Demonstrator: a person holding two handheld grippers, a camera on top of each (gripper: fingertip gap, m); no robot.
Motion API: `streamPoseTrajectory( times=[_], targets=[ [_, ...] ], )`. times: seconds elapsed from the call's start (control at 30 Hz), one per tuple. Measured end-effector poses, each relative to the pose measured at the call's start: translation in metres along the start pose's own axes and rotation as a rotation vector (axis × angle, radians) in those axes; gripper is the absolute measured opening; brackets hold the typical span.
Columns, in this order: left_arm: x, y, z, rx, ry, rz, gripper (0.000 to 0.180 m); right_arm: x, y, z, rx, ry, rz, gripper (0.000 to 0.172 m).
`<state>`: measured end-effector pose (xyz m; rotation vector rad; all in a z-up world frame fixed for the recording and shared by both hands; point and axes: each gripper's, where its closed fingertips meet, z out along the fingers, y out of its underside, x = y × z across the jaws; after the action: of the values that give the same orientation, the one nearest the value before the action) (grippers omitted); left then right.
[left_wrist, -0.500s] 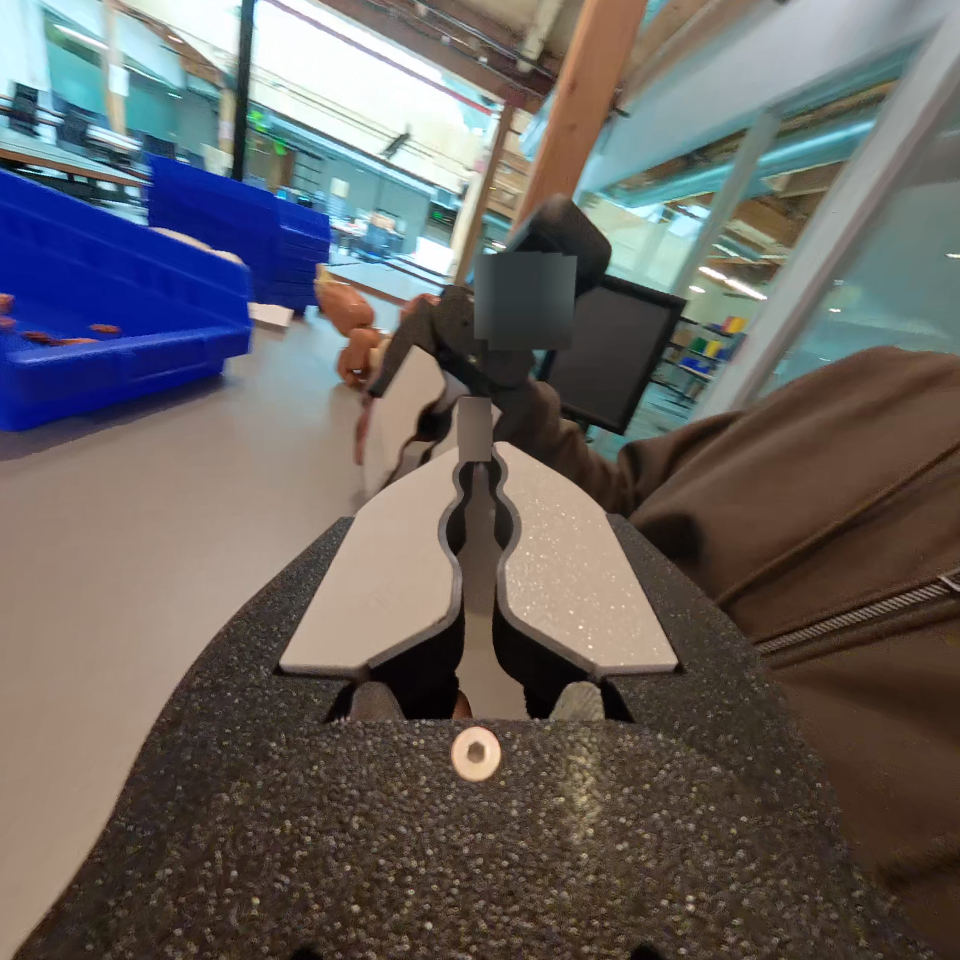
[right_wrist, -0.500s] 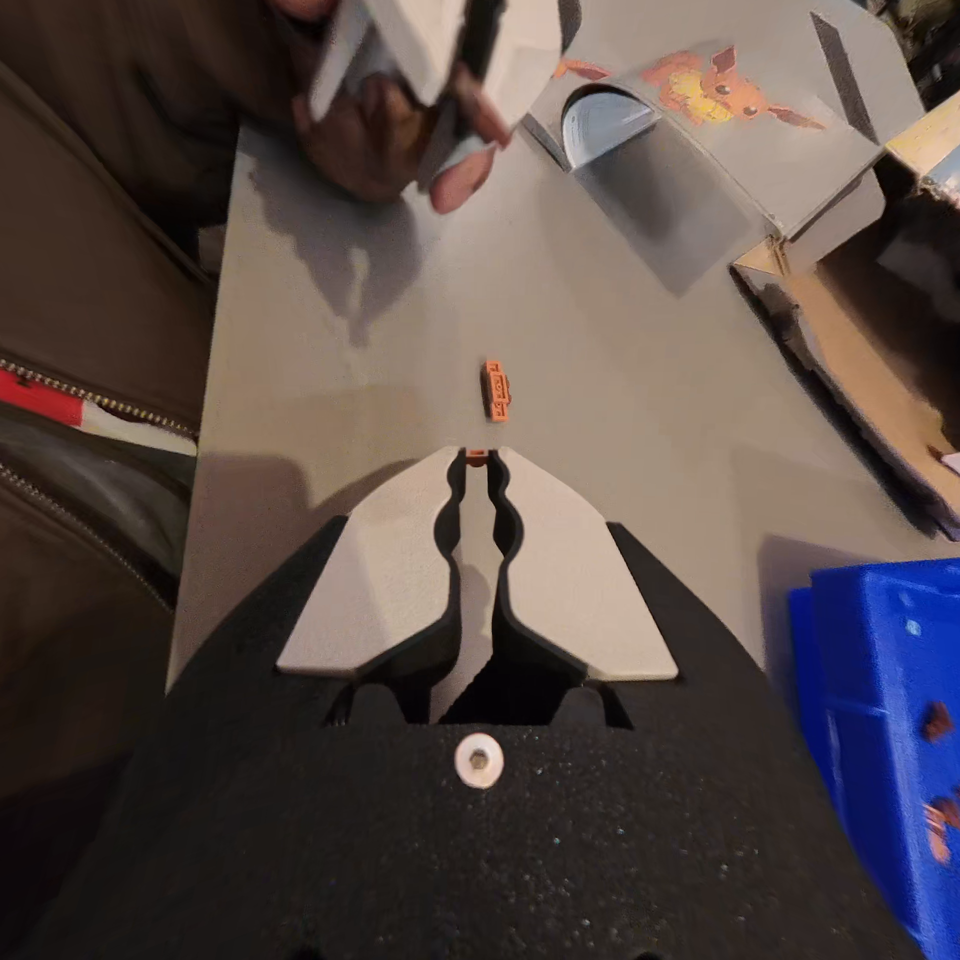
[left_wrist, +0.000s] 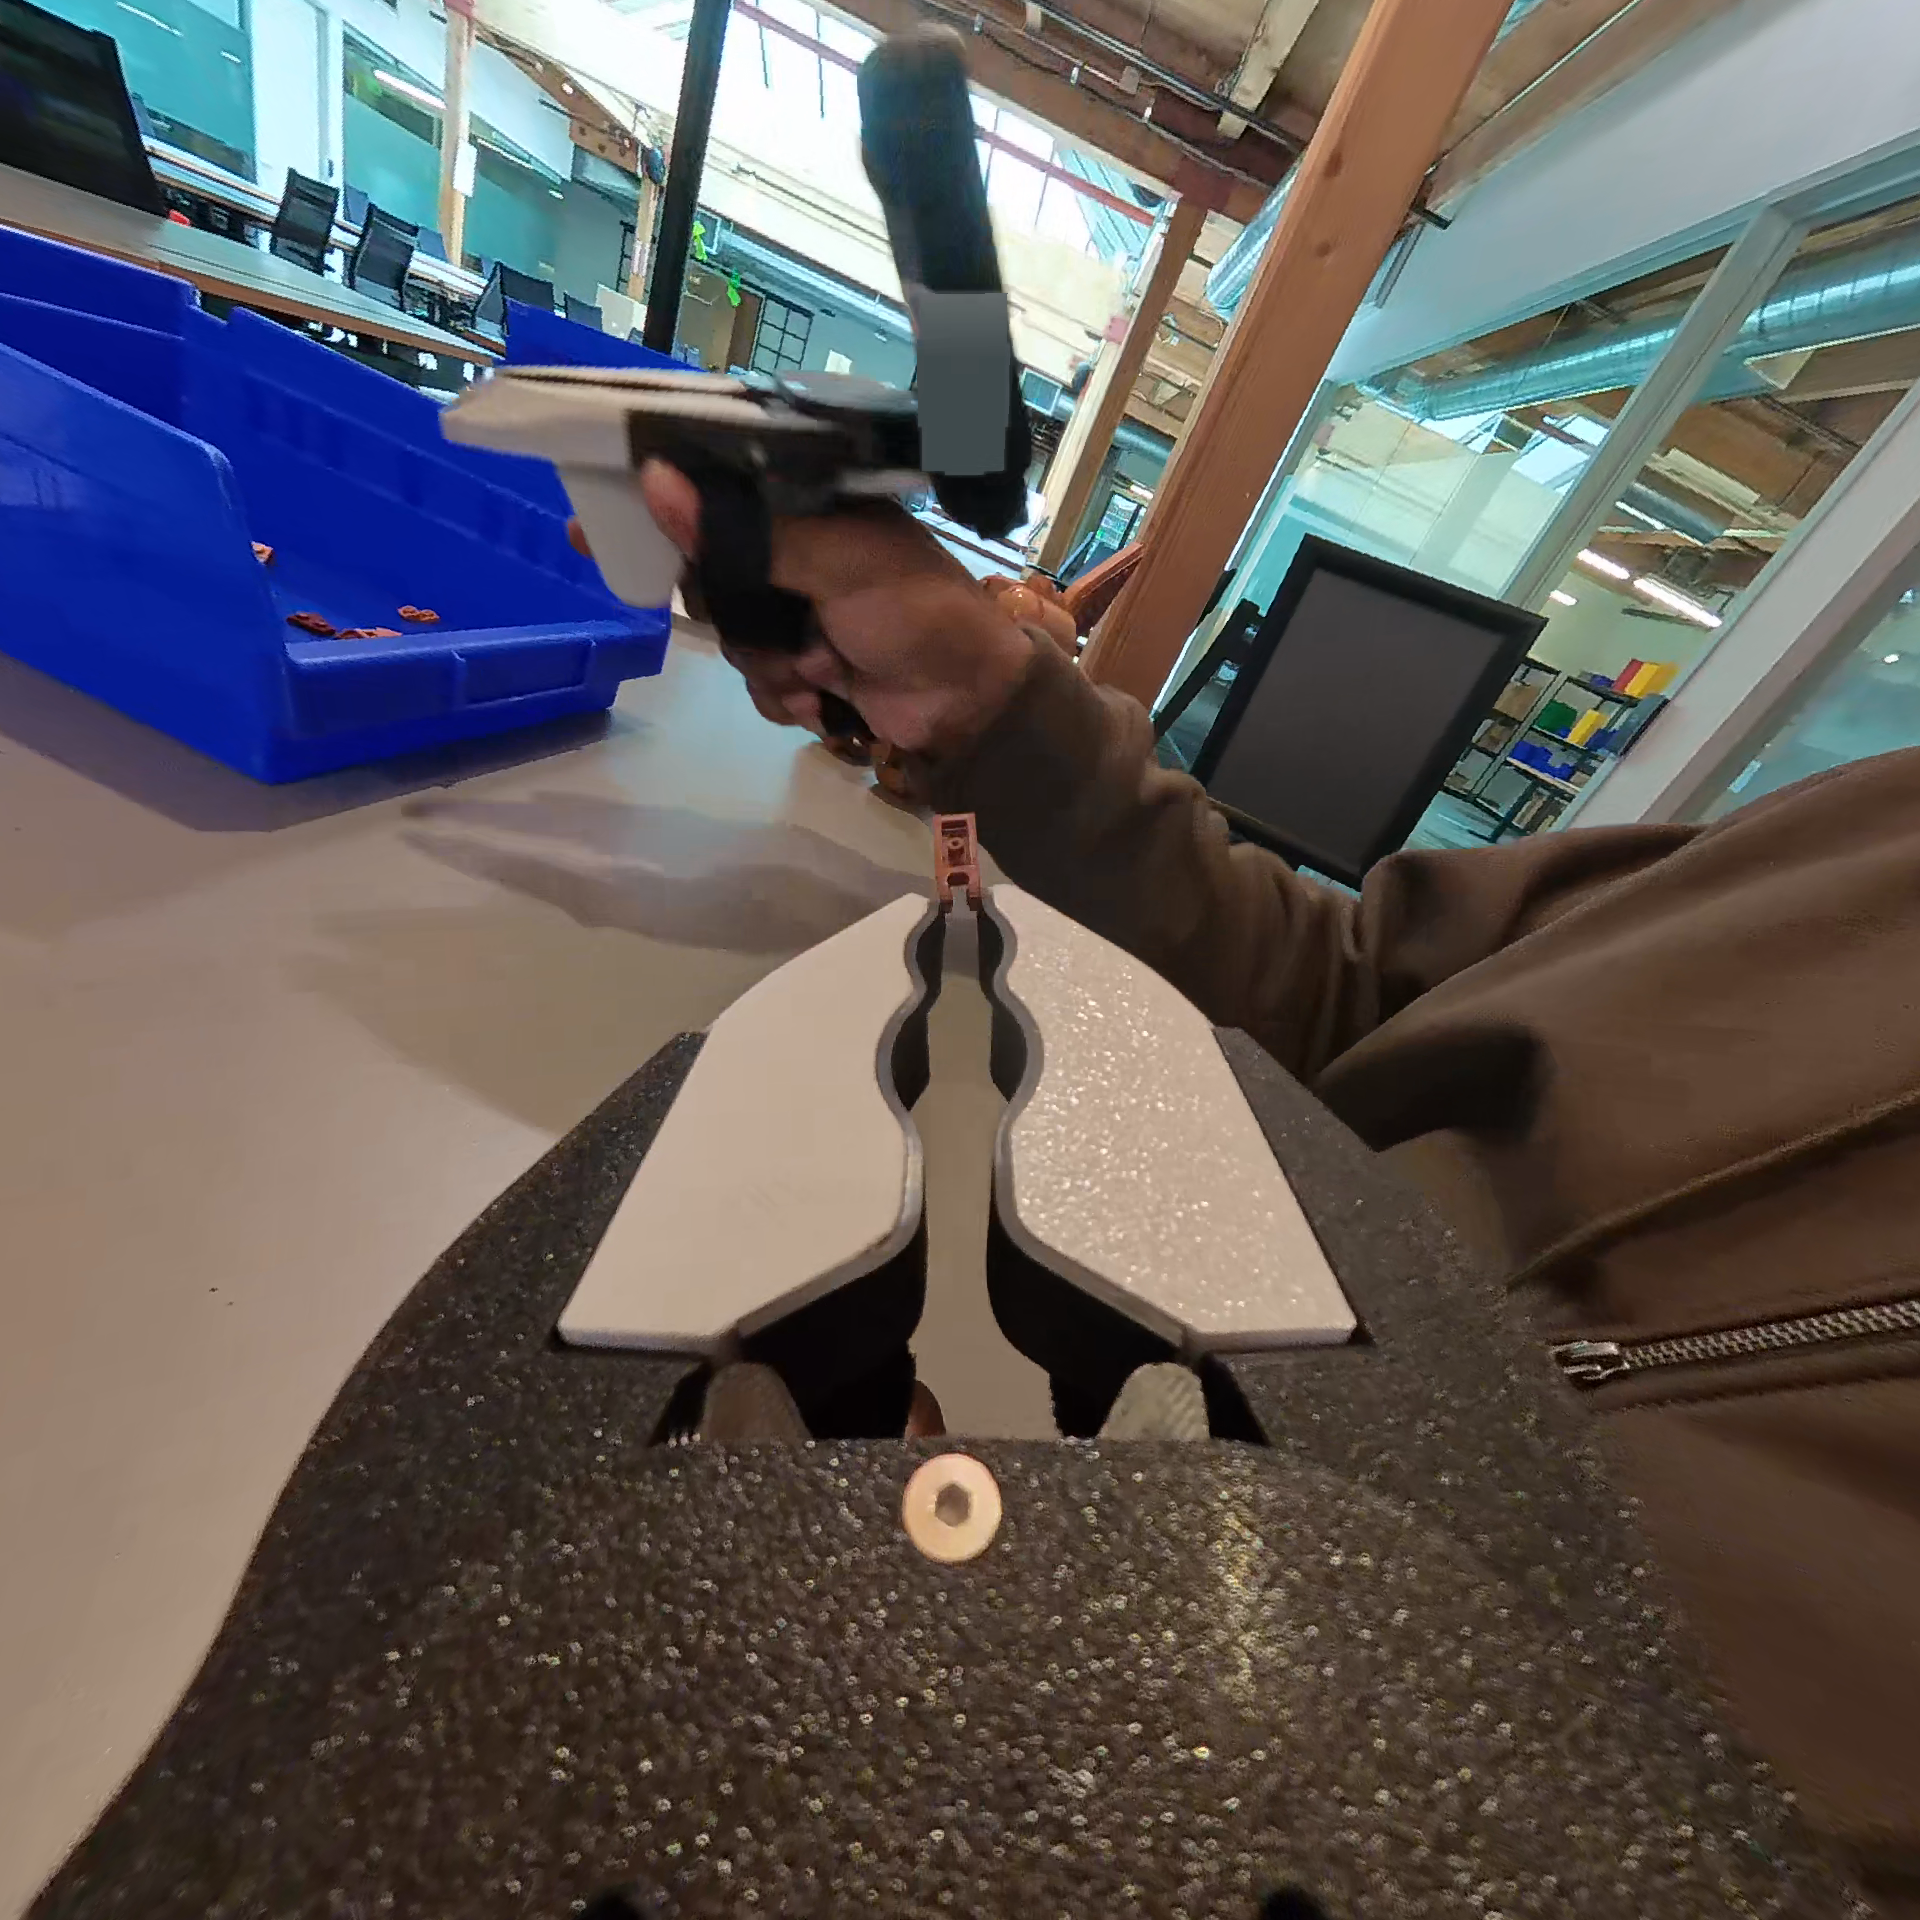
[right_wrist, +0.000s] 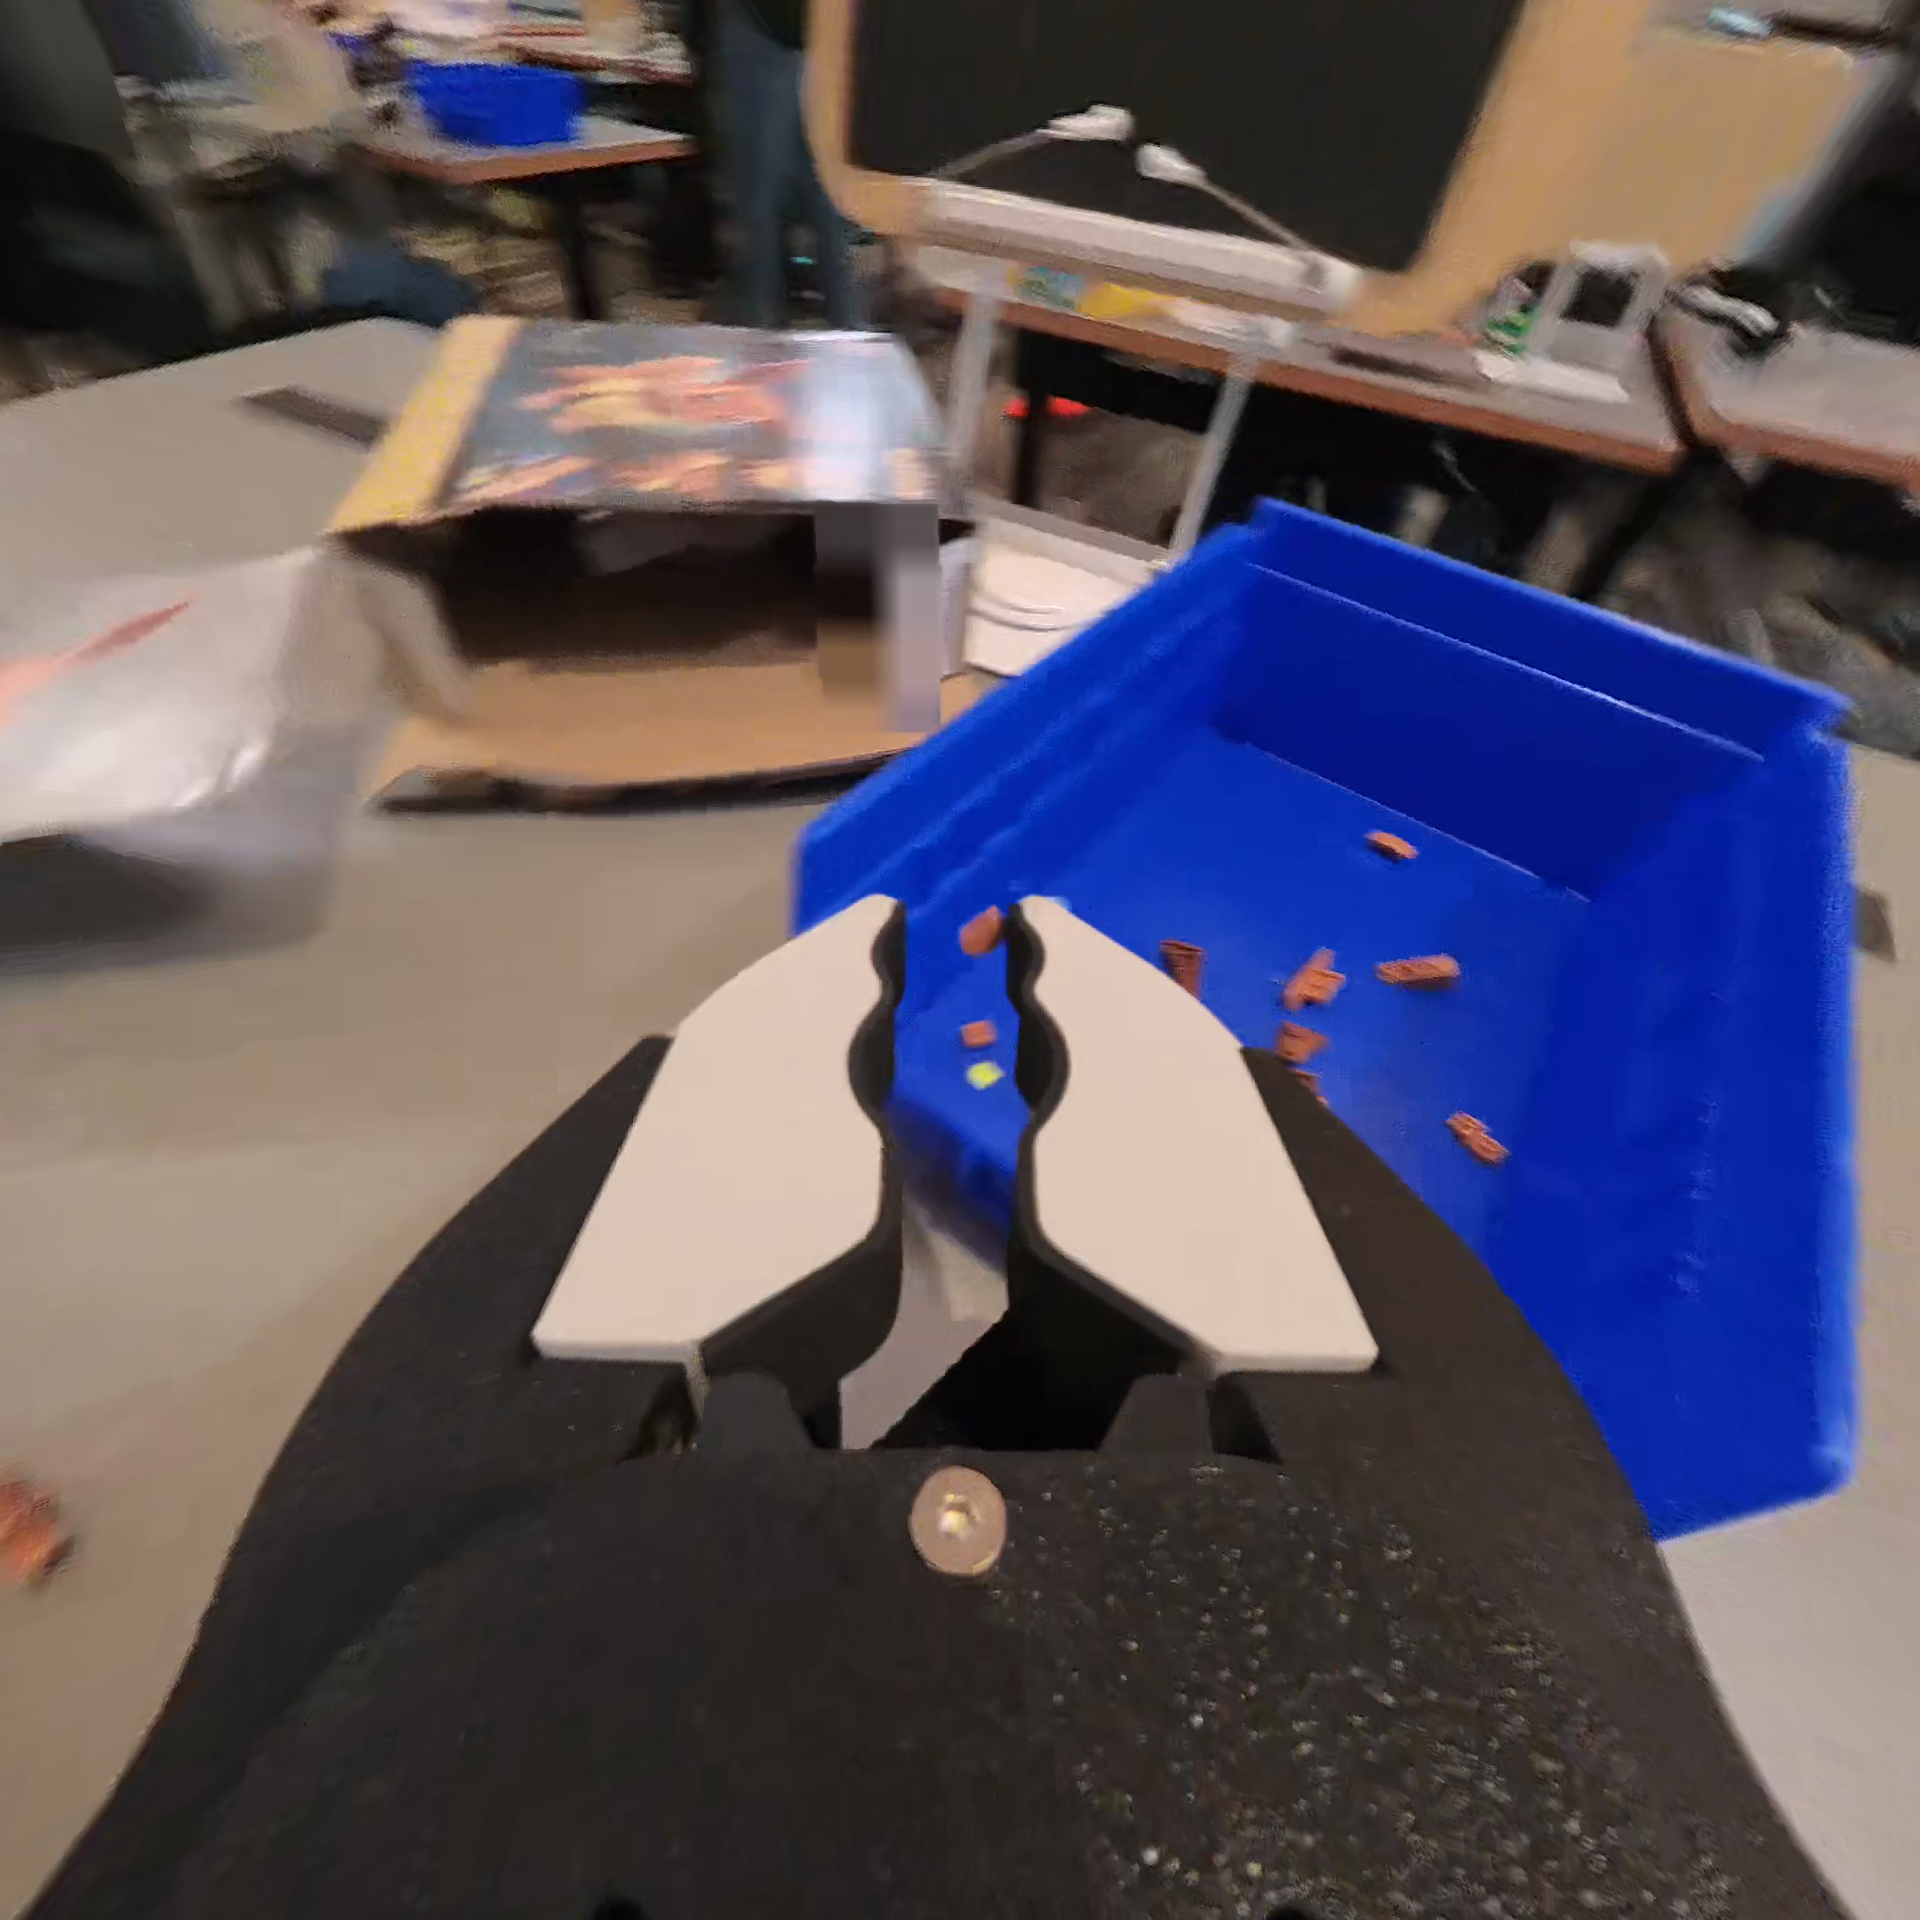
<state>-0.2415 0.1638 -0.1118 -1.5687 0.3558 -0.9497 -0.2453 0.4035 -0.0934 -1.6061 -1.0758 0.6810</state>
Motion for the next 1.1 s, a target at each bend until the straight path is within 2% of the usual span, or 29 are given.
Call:
streamPoseTrajectory(
  times=[0.1, 0.2, 0.3, 0.37, 0.43, 0.5, 0.6, 0.7, 0.8, 0.9, 1.03, 1.1],
  targets=[
    [-0.001, 0.000, 0.000, 0.000, -0.005, -0.004, 0.006, 0.038, 0.006, 0.017, -0.016, 0.075, 0.151, 0.032],
    [-0.002, 0.001, 0.001, -0.009, -0.009, -0.006, 0.006, 0.043, 0.023, 0.016, -0.020, 0.037, 0.261, 0.040],
    [-0.002, 0.002, 0.001, -0.011, -0.011, -0.006, 0.006, 0.047, 0.014, -0.003, 0.085, 0.020, 0.318, 0.037],
    [-0.003, 0.001, 0.000, -0.002, -0.014, -0.008, 0.006, 0.035, -0.003, -0.021, 0.214, -0.062, 0.323, 0.034],
    [-0.003, 0.001, 0.000, 0.000, -0.013, -0.015, 0.006, -0.003, -0.024, -0.045, 0.358, -0.233, 0.213, 0.028],
    [-0.004, 0.001, 0.001, -0.005, -0.017, -0.021, 0.006, -0.059, -0.027, -0.068, 0.427, -0.424, -0.015, 0.024],
    [-0.006, 0.002, 0.001, -0.010, -0.021, -0.030, 0.006, -0.137, 0.007, -0.087, 0.393, -0.599, -0.467, 0.025],
    [-0.008, 0.003, 0.002, -0.014, -0.031, -0.041, 0.007, -0.181, 0.033, -0.092, 0.396, -0.615, -0.776, 0.030],
    [-0.012, 0.005, 0.003, -0.025, -0.053, -0.055, 0.007, -0.203, 0.037, -0.094, 0.452, -0.594, -0.878, 0.030],
    [-0.012, 0.009, 0.005, -0.051, -0.062, -0.046, 0.007, -0.204, 0.035, -0.085, 0.456, -0.533, -0.918, 0.029],
    [-0.011, 0.012, 0.007, -0.073, -0.063, -0.040, 0.007, -0.204, 0.038, -0.082, 0.453, -0.510, -0.972, 0.006],
    [-0.010, 0.012, 0.007, -0.071, -0.059, -0.036, 0.007, -0.203, 0.039, -0.083, 0.446, -0.532, -0.967, 0.006]
  ],
)
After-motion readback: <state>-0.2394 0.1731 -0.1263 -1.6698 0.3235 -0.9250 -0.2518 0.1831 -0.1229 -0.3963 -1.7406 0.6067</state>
